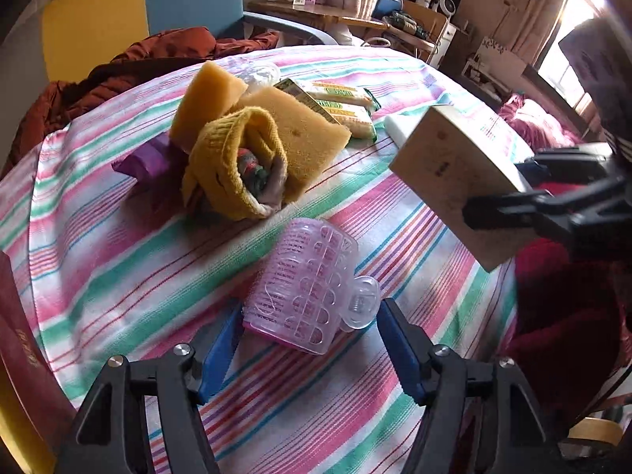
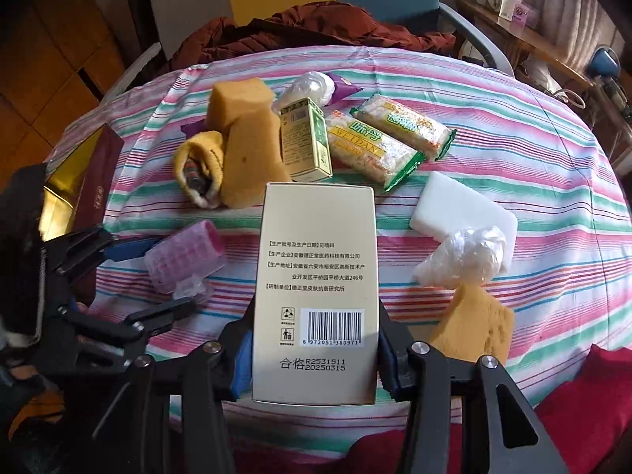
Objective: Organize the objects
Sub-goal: 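Grasp the pink hair curler with the left tool while the right tool grasps the cream box, then carry curler and box over the gold tray and open both tools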
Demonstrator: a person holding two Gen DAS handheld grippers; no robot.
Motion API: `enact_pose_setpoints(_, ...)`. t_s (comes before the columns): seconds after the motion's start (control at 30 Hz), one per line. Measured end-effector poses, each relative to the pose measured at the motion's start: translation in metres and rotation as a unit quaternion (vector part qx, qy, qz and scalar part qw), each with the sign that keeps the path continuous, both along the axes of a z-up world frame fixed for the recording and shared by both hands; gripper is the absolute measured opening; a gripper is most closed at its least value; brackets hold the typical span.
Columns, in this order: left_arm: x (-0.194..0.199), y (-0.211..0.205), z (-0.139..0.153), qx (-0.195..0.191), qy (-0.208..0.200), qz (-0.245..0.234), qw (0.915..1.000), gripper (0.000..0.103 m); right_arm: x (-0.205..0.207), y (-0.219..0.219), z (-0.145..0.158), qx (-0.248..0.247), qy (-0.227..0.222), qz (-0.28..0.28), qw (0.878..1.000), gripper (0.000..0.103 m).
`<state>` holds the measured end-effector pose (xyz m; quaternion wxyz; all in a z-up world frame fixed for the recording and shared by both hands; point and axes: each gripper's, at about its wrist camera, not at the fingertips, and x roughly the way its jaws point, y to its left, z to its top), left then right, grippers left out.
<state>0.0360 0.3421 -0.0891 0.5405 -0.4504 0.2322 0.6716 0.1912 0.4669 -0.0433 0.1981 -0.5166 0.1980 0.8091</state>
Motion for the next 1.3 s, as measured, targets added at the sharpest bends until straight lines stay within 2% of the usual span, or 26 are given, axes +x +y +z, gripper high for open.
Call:
enact_pose_setpoints(0.2, 0.001, -0.025, 0.008, 0.031, -0.009, 0.031, 0.9990, 0.069, 0.005, -0.007, 0.021, 0.005, 0.042, -0.007, 0.999, 0.051)
enact_pose_setpoints(0.3, -0.003, -0.050, 0.025, 0.060, -0.024, 0.060, 0.9961, 0.069, 0.000, -0.017, 0.035, 0.010, 0.061, 0.003, 0.998, 0.051)
enact_pose_setpoints(0.4, -0.007, -0.089, 0.057, 0.103, -0.024, 0.099, 0.9895, 0.069, -0.017, -0.034, 0.048, 0.015, 0.083, 0.027, 0.996, 0.051)
enact_pose_setpoints(0.5, -0.024, -0.133, 0.084, 0.135, -0.011, 0.152, 0.9790, 0.069, -0.043, -0.060, 0.064, 0.008, 0.113, 0.068, 0.991, 0.051)
enact_pose_setpoints(0.6, -0.050, -0.187, 0.102, 0.151, 0.009, 0.230, 0.9614, 0.070, -0.086, -0.096, 0.072, 0.000, 0.125, 0.125, 0.984, 0.051)
enact_pose_setpoints(0.73, -0.077, -0.244, 0.105, 0.135, 0.044, 0.321, 0.9362, 0.070, -0.146, -0.146, 0.068, -0.020, 0.120, 0.196, 0.973, 0.051)
enact_pose_setpoints(0.87, -0.096, -0.292, 0.089, 0.088, 0.070, 0.395, 0.9118, 0.070, -0.215, -0.196, 0.047, -0.053, 0.088, 0.253, 0.962, 0.051)
enact_pose_setpoints(0.9, -0.098, -0.304, 0.086, 0.081, 0.077, 0.413, 0.9037, 0.070, -0.229, -0.205, 0.044, -0.057, 0.084, 0.258, 0.961, 0.051)
enact_pose_setpoints(1.0, -0.103, -0.327, 0.073, 0.068, 0.077, 0.444, 0.8901, 0.072, -0.269, -0.232, 0.038, -0.091, 0.093, 0.263, 0.956, 0.052)
enact_pose_setpoints(1.03, -0.103, -0.333, 0.072, 0.069, 0.079, 0.450, 0.8867, 0.075, -0.280, -0.240, 0.038, -0.096, 0.098, 0.258, 0.956, 0.057)
enact_pose_setpoints(1.07, -0.101, -0.341, 0.071, 0.068, 0.083, 0.454, 0.8847, 0.083, -0.289, -0.246, 0.036, -0.103, 0.102, 0.253, 0.956, 0.072)
enact_pose_setpoints(1.13, -0.097, -0.351, 0.070, 0.065, 0.092, 0.467, 0.8769, 0.085, -0.302, -0.257, 0.033, -0.116, 0.111, 0.247, 0.956, 0.091)
enact_pose_setpoints(1.3, -0.085, -0.368, 0.077, 0.075, 0.102, 0.479, 0.8684, 0.085, -0.292, -0.272, 0.033, -0.098, 0.102, 0.253, 0.957, 0.091)
